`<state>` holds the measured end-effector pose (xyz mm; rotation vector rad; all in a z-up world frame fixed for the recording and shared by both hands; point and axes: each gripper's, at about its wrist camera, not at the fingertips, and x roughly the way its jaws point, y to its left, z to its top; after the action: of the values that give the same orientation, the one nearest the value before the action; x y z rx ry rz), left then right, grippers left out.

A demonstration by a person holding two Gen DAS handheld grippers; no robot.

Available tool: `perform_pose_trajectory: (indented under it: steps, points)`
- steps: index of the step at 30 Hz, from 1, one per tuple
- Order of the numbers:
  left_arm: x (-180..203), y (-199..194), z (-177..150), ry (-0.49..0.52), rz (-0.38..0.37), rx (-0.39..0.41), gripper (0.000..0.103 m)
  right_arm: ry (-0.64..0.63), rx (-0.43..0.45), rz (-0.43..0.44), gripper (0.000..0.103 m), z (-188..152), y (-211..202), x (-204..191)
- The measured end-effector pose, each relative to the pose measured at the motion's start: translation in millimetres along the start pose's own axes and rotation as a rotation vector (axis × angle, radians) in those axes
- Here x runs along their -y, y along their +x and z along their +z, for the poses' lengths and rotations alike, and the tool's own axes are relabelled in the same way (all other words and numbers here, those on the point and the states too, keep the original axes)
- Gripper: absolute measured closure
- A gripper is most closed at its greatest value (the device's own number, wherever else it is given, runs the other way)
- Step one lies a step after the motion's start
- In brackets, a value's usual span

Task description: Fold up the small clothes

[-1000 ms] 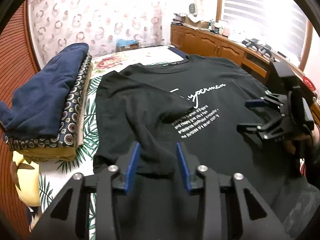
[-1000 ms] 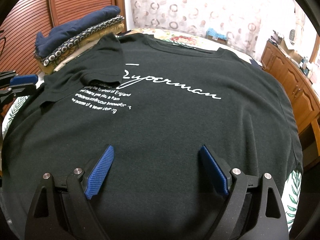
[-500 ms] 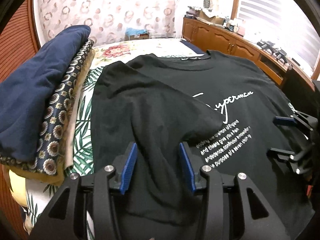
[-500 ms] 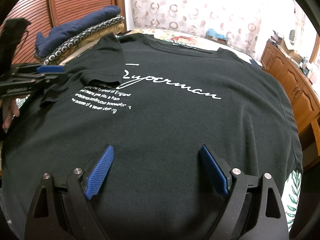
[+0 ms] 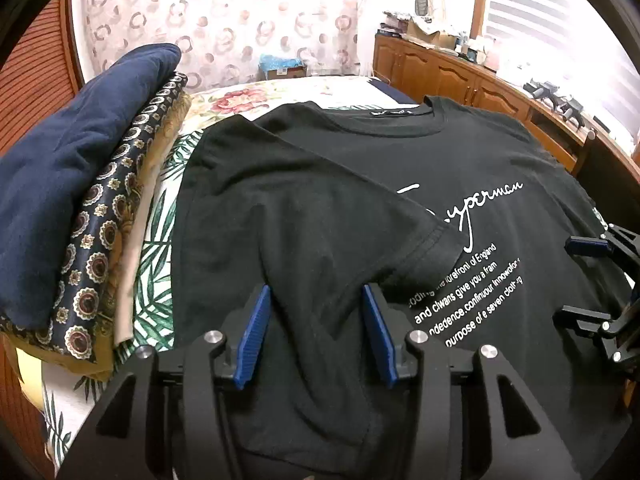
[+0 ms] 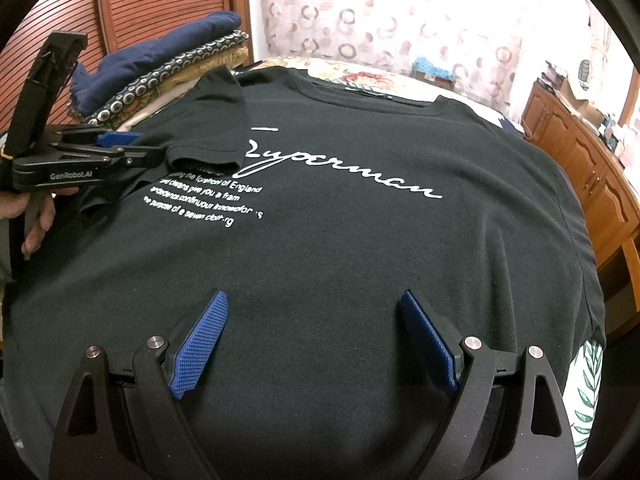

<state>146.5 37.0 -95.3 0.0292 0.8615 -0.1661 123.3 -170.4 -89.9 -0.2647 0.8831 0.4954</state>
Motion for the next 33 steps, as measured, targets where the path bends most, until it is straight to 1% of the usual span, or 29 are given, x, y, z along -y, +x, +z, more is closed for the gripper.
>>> perform_pose_trajectory:
  steps: [4, 6, 9, 12, 14, 18, 19, 21, 22, 24, 25, 27, 29, 31, 33]
  points:
    - [0, 0, 1, -0.001, -0.002, -0.001, 0.056, 0.001, 0.001, -0.001, 0.013, 0, -1, 0]
    - [0, 0, 0, -0.003, -0.007, -0.001, 0.055, 0.013, 0.008, -0.023, 0.013, 0, -3, 2]
    - [-1, -1, 0, -0.014, -0.026, -0.003, 0.053, 0.044, 0.060, -0.021, 0.014, -1, -16, 12]
    - [4, -1, 0, -0.003, -0.015, -0.005, 0.053, 0.076, 0.112, -0.067, 0.014, -3, -35, 33]
    - [4, -1, 1, 0.000, -0.013, -0.005, 0.053, 0.105, 0.143, -0.094, 0.014, -4, -51, 55]
    - [6, 0, 2, -0.002, -0.015, -0.006, 0.052, 0.165, 0.165, -0.197, 0.020, -8, -76, 112]
    - [5, 0, 2, -0.003, -0.016, -0.006, 0.052, 0.181, 0.165, -0.223, 0.021, -11, -81, 130]
    - [5, -1, 2, -0.004, -0.017, -0.006, 0.052, 0.209, 0.154, -0.253, 0.028, -16, -84, 155]
    - [6, -1, 2, -0.004, -0.016, -0.006, 0.052, 0.226, 0.145, -0.264, 0.030, -19, -84, 168]
    - [5, -1, 2, -0.003, -0.016, -0.006, 0.052, 0.269, 0.119, -0.279, 0.036, -26, -82, 196]
    - [6, -1, 2, -0.003, -0.016, -0.006, 0.052, 0.294, 0.101, -0.279, 0.038, -30, -78, 210]
    - [5, -1, 2, -0.003, -0.016, -0.006, 0.052, 0.331, 0.077, -0.269, 0.045, -36, -73, 226]
    - [5, -1, 2, -0.004, -0.016, -0.006, 0.052, 0.372, 0.057, -0.233, 0.049, -42, -66, 239]
    - [5, -1, 2, -0.004, -0.016, -0.006, 0.052, 0.396, 0.048, -0.198, 0.053, -44, -62, 245]
    - [5, -1, 2, -0.004, -0.016, -0.006, 0.052, 0.420, 0.042, -0.159, 0.058, -45, -57, 248]
